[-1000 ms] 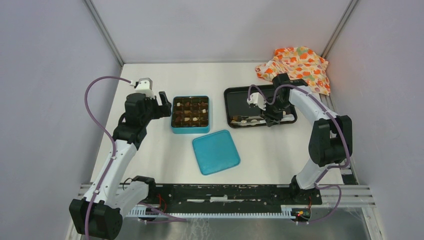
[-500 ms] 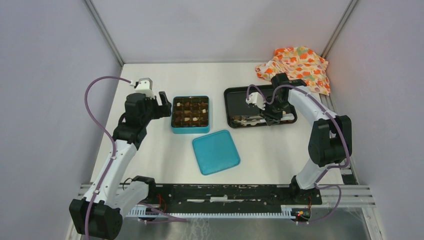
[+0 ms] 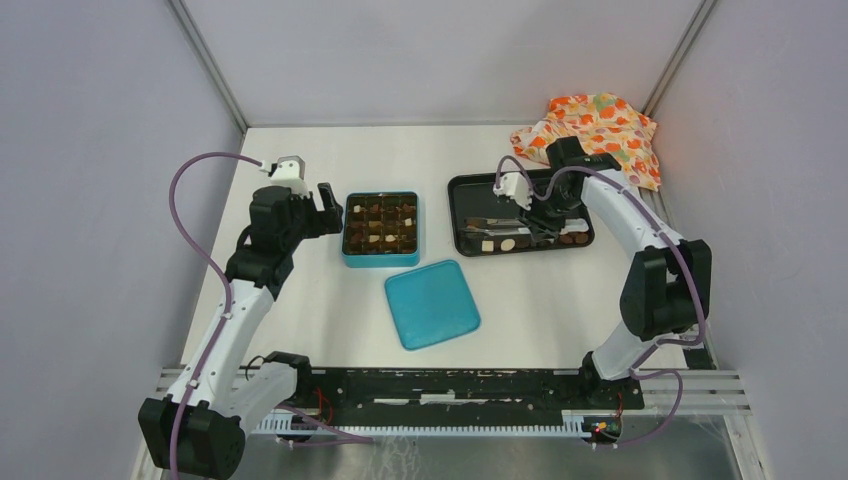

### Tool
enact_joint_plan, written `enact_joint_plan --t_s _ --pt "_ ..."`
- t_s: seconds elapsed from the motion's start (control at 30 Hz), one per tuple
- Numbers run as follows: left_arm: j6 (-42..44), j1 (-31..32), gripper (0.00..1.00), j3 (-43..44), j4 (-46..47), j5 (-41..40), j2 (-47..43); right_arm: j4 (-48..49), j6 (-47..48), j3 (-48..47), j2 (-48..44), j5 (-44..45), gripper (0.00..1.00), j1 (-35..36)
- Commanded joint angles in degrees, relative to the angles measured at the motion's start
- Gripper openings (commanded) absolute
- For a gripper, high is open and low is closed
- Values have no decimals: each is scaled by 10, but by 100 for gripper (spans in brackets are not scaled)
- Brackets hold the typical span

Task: Pack the chocolate
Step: Pick up the fake chocolate from the plate, then place the fake chocolate in the packing box.

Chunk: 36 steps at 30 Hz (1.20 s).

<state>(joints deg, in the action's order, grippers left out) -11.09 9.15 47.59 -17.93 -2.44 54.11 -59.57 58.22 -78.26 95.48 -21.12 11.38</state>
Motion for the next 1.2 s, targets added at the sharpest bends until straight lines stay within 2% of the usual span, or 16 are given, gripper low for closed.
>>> enact_joint_plan --t_s 0.0,0.13,0.3,0.6,0.87,1.17 --pt "28 3 92 1 14 4 -9 13 -26 -53 -31 -50 11 5" --pt "28 3 92 1 14 -2 -12 29 -62 -73 -28 -89 11 33" --pt "28 3 91 -1 16 -15 -22 82 -134 -98 -10 -131 11 111" --pt "25 3 92 -17 32 -80 -83 166 -263 -190 100 -157 11 219" --pt "25 3 92 -20 37 -86 -94 169 -286 -234 170 -135 14 274" --pt "24 3 92 -20 38 -78 -95 166 -288 -230 186 -124 20 282"
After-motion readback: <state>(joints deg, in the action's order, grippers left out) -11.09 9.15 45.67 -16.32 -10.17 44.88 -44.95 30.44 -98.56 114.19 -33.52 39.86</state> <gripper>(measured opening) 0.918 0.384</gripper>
